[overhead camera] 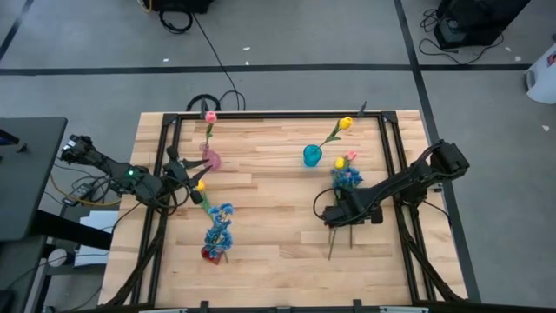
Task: Sort flowers into vase by color
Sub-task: Put the blue flowers into the red vase
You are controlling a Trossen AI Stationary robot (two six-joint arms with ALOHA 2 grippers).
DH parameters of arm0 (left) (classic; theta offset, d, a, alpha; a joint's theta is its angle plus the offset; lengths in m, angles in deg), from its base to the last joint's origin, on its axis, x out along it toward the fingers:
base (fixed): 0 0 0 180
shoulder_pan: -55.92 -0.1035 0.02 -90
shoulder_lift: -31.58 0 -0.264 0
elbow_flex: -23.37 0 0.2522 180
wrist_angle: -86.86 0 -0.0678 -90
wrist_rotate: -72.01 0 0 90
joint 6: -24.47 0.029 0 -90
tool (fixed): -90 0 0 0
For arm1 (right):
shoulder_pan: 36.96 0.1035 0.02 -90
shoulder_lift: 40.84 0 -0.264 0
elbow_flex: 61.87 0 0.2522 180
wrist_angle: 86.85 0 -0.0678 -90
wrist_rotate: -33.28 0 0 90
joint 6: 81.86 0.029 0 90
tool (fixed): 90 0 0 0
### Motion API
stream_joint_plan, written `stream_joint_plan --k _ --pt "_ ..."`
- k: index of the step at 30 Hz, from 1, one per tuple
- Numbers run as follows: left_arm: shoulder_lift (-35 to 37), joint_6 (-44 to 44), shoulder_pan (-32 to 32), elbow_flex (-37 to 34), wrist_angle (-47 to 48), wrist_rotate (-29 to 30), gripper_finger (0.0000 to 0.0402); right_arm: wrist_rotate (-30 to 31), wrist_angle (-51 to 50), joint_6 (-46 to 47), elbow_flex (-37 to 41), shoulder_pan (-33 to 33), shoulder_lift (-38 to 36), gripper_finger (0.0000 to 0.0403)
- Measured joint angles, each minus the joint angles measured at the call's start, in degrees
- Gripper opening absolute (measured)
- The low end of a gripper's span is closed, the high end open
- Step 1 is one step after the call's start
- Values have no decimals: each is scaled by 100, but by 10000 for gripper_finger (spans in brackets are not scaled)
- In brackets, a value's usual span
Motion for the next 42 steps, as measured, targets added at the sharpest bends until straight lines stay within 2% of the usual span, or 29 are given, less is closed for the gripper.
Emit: stream_joint_plan --k 5,13,20,25,31,39,42 --pt "0 4 0 0 -50 71 92 506 -207 -975 -288 30 -86 16" --pt "0 537 0 -4 -427 212 92 1773 -402 -3501 -1259 52 -87 16" --pt "0 769 -1 -4 -710 427 92 2214 121 -5268 -2003 21 -89 16" --pt "0 405 11 -4 -763 354 92 2270 1108 -6458 -2306 -98 -91 16" --pt "37 49 13 -14 -755 -343 92 2237 2801 -7864 -2345 -206 -80 16" --pt "782 -7 201 -452 -1164 -881 92 2219 3653 -9171 -2345 -284 -74 16" --pt "946 -2 283 -545 -1246 -1113 92 1840 3916 -9445 -2345 -510 -74 16"
